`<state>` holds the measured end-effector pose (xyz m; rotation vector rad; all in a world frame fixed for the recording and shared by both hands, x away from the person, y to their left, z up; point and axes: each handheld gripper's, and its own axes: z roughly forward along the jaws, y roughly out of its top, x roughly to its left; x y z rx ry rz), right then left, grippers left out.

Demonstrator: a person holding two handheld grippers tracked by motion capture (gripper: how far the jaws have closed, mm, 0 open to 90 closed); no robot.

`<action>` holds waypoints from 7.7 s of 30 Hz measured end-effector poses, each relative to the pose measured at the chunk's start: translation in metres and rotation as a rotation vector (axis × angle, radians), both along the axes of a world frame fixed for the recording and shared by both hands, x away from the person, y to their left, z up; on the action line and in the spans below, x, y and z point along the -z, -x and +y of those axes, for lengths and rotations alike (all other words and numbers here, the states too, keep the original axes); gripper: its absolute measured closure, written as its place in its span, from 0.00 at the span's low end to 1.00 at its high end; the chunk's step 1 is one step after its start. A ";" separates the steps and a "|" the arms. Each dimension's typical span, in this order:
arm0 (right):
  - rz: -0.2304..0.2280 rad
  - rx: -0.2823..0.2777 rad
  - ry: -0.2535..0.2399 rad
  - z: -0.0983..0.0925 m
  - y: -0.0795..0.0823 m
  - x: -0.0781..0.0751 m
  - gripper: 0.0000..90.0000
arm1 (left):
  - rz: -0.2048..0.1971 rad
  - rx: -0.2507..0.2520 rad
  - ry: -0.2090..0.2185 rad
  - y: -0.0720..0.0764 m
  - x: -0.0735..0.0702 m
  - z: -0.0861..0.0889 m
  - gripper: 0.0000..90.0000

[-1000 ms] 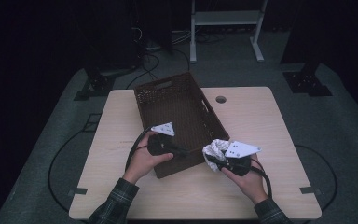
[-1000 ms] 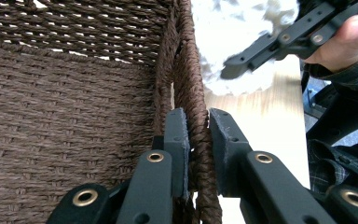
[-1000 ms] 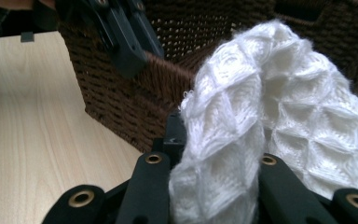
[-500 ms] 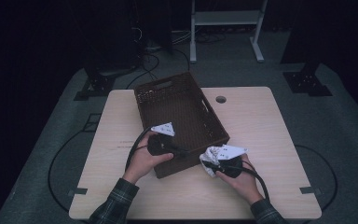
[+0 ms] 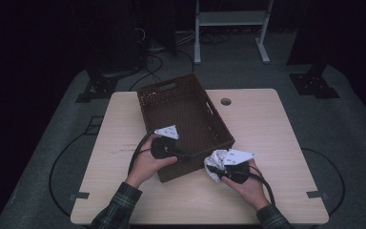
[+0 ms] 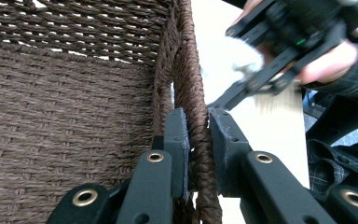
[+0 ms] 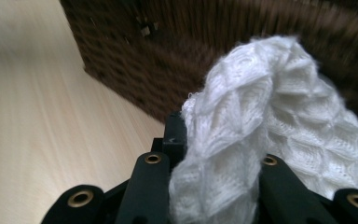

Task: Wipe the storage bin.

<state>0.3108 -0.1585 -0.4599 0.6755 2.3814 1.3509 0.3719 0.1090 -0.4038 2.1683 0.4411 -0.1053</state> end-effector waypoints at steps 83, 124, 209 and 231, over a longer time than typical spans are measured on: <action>-0.063 -0.141 -0.073 0.042 0.023 -0.026 0.84 | -0.004 0.005 -0.006 0.000 0.000 0.000 0.86; 0.020 -0.186 -0.017 0.071 0.015 0.006 0.84 | 0.003 0.005 -0.005 -0.001 0.000 0.000 0.86; -0.048 -0.279 -0.120 0.112 0.026 -0.022 0.84 | 0.003 0.004 -0.005 -0.001 0.000 0.000 0.86; 0.049 -0.280 -0.013 0.119 0.019 0.018 0.84 | 0.004 0.003 -0.006 0.000 0.000 0.000 0.86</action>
